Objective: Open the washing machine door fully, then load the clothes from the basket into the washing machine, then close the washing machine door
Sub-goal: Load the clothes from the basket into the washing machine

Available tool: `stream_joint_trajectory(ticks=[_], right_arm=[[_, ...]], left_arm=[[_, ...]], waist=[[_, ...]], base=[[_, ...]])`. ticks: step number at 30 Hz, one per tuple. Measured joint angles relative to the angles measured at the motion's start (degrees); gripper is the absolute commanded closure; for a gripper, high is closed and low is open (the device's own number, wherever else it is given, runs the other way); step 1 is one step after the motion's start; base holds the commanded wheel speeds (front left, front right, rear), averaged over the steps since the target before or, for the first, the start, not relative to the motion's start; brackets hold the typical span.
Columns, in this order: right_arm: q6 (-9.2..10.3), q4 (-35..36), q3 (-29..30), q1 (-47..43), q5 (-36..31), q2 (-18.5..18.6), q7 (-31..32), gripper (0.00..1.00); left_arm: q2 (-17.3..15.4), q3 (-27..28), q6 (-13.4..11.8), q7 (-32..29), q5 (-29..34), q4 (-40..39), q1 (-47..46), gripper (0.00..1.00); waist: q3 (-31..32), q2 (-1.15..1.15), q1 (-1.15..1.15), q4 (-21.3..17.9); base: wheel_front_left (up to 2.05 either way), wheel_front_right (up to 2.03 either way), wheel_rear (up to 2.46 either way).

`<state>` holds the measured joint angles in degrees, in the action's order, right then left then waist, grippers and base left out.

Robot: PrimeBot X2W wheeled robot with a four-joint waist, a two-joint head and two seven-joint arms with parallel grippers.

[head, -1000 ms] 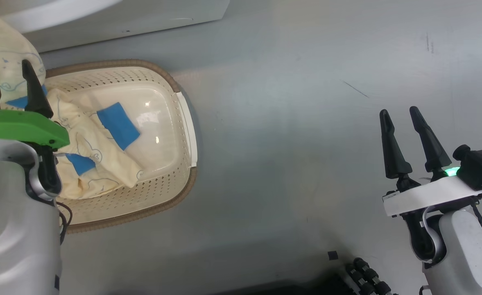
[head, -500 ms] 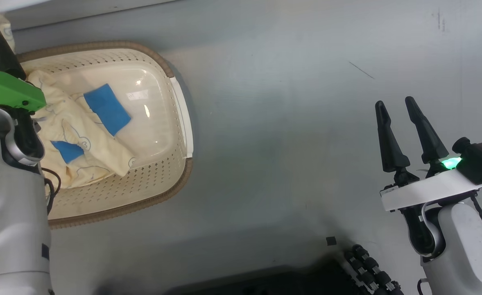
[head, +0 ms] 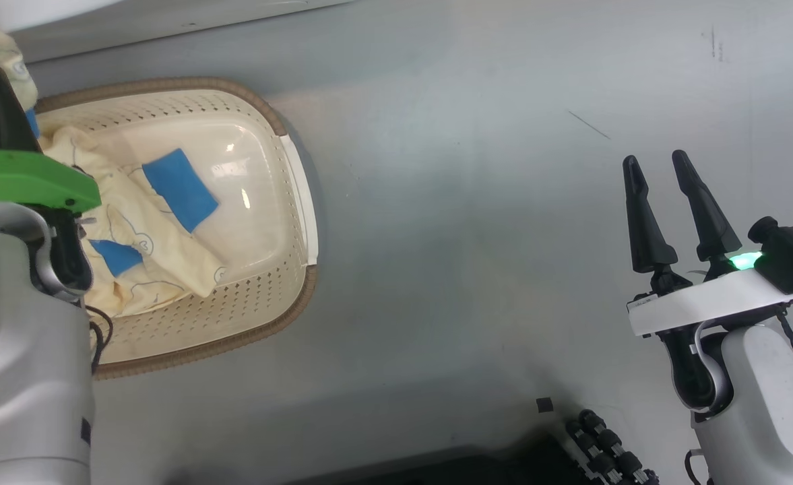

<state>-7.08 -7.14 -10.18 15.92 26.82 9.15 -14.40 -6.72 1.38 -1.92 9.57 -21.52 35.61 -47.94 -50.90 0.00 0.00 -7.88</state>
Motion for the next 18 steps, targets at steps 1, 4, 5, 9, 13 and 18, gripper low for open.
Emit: stream_joint_trajectory(ticks=[1,4,5,9,13,18], right_arm=[[0.00,-0.16,0.04,0.14,0.00,0.00,0.00,0.00],[0.00,-0.63,0.03,0.15,0.00,-0.10,0.00,0.00],[0.00,-0.78,0.02,0.15,0.00,-0.11,0.00,0.00],[-0.01,-1.16,0.08,0.12,0.00,-0.11,0.00,0.00],[-0.01,-1.57,0.44,-0.18,0.00,-0.03,-0.01,0.00],[0.00,-1.94,0.12,-0.50,0.00,-0.03,0.00,0.00]], left_arm=[[0.27,0.00,0.09,0.58,0.00,0.43,0.63,1.00],[1.53,-0.15,0.34,2.14,-0.01,1.77,3.15,1.00],[1.77,-0.32,0.62,2.48,-0.01,2.04,3.93,1.00],[1.78,-1.01,0.78,3.71,0.68,2.04,5.71,1.00],[1.76,-1.23,0.80,4.68,2.09,-0.05,6.09,1.00],[0.65,-1.74,0.53,5.09,4.79,-4.49,5.08,1.00]], waist=[[0.36,0.00,0.00,0.08],[1.53,0.00,0.00,0.34],[1.95,0.00,0.00,0.44],[3.70,0.00,0.00,0.88],[5.50,0.00,0.00,1.44],[7.63,0.00,0.00,2.23]], base=[[0.00,0.00,0.00],[0.00,0.00,0.00],[0.00,0.00,0.00],[0.00,0.00,0.00],[0.00,0.00,0.00],[0.00,0.00,0.00]])
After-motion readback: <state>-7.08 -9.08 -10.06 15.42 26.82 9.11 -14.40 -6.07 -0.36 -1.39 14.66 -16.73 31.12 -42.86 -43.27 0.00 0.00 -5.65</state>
